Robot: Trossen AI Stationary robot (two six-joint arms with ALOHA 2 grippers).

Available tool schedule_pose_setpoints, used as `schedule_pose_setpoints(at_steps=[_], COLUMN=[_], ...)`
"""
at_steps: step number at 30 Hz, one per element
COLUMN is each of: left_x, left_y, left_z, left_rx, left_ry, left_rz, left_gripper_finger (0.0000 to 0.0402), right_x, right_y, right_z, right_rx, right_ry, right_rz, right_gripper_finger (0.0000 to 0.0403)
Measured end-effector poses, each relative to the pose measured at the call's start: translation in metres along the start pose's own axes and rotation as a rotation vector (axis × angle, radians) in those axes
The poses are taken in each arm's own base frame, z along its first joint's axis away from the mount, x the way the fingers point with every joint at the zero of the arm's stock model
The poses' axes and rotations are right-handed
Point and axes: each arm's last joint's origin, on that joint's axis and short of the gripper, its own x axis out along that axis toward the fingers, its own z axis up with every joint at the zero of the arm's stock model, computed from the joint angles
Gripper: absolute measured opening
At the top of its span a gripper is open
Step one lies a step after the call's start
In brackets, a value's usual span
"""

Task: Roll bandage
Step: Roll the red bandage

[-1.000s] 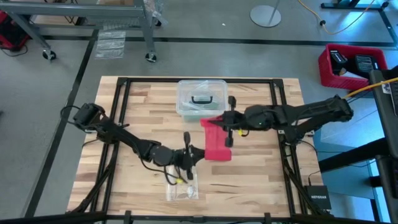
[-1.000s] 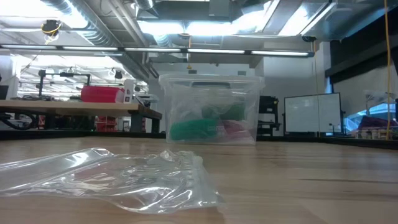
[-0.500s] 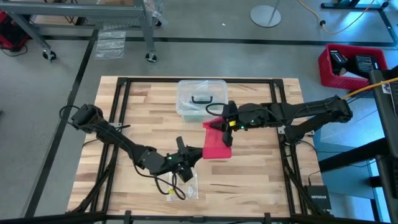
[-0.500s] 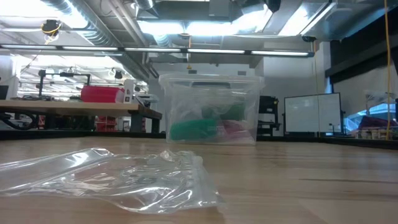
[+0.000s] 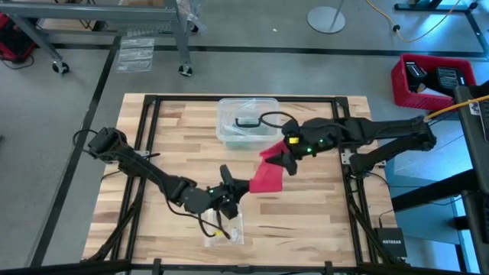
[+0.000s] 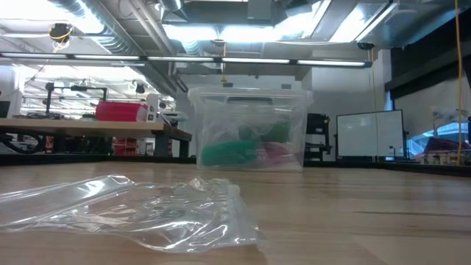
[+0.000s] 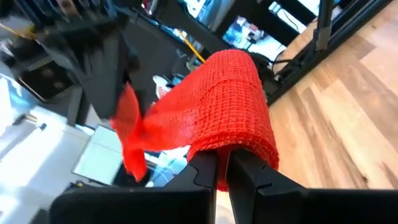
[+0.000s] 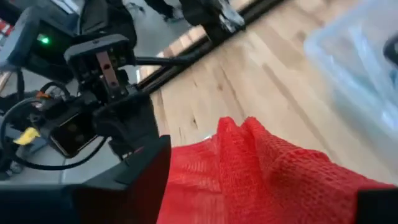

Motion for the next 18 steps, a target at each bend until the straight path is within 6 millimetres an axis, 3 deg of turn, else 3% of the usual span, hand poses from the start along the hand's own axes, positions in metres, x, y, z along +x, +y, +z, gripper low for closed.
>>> schedule_pose_setpoints(at_steps=[5,11,18], left_x=[0.01,0.019,0.021], left_y=[-0.001,-0.005,-0.007], left_z=[-0.013,-0.03,-0.037], left_rx=[-0.027,-0.014,-0.03], left_ry=[0.066,0.164,0.203], left_rz=[-0.027,-0.08,-0.1], left_gripper_finger=[0.001,0.001,0.001], right_x=[-0.001,0.0,0.0], right_y=[0.003,0.011,-0.003], right_z=[0.001,0.007,-0.008], right_rx=[0.12,0.119,0.155], right_ry=[0.02,-0.02,0.142], right_rz=[0.049,0.156,0.019], right_gripper_finger=[0.0253,0.0253,0.0253])
